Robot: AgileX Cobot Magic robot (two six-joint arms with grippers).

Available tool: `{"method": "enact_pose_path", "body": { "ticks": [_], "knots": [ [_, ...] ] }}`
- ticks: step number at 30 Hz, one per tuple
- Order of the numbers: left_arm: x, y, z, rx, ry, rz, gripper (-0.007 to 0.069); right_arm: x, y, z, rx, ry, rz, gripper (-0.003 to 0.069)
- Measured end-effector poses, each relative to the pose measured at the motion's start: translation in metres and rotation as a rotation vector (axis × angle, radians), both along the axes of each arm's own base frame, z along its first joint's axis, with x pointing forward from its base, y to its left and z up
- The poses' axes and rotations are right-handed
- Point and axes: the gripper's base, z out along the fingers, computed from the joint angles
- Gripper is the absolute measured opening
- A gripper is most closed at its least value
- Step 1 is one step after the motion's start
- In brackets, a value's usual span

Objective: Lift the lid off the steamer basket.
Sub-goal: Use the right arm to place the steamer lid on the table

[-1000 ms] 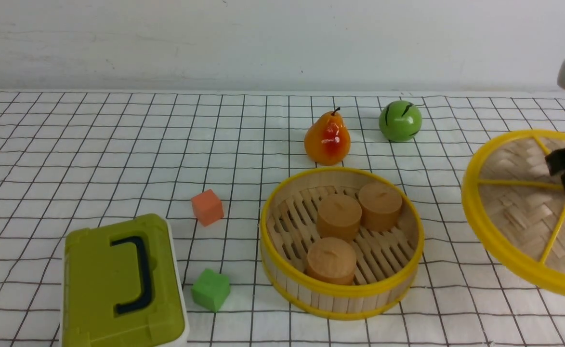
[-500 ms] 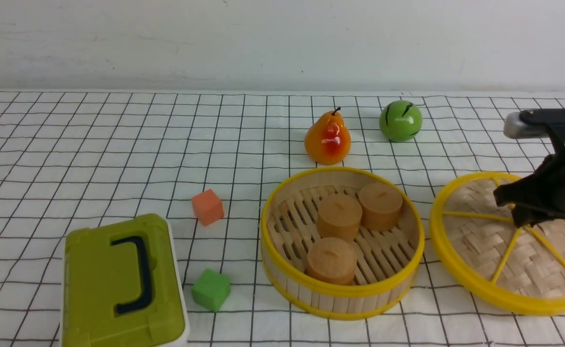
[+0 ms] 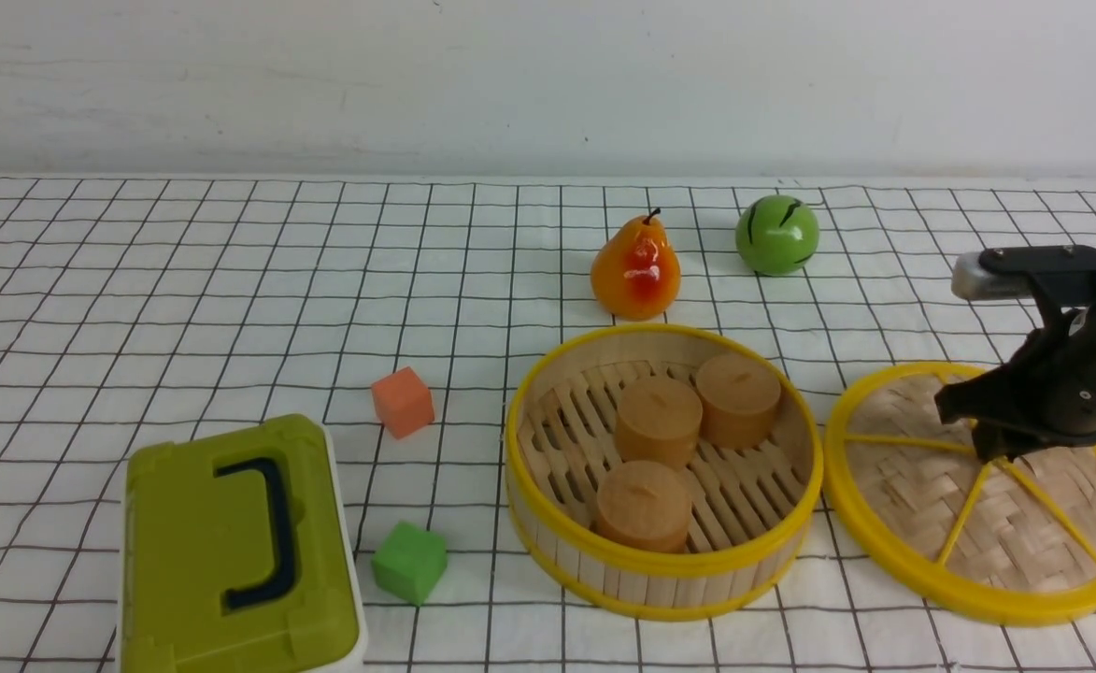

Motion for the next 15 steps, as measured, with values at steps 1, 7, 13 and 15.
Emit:
{"method": "enact_pose_path", "body": {
  "ticks": [1, 7, 13, 15],
  "knots": [
    [0.0, 0.0, 0.0, 0.0, 0.0, 0.0, 0.0239, 0.0, 0.0, 0.0, 0.0, 0.0, 0.0, 0.017],
    [0.0, 0.0, 0.0, 0.0, 0.0, 0.0, 0.0239, -0.004, 0.001, 0.001, 0.013, 0.032, -0.011, 0.0272],
    [0.0, 0.0, 0.0, 0.0, 0.0, 0.0, 0.0239, -0.017, 0.003, 0.034, 0.052, -0.019, -0.024, 0.0279],
    [0.0, 0.0, 0.0, 0.0, 0.0, 0.0, 0.0239, -0.023, 0.005, 0.047, 0.062, -0.05, -0.016, 0.0269]
  ]
}}
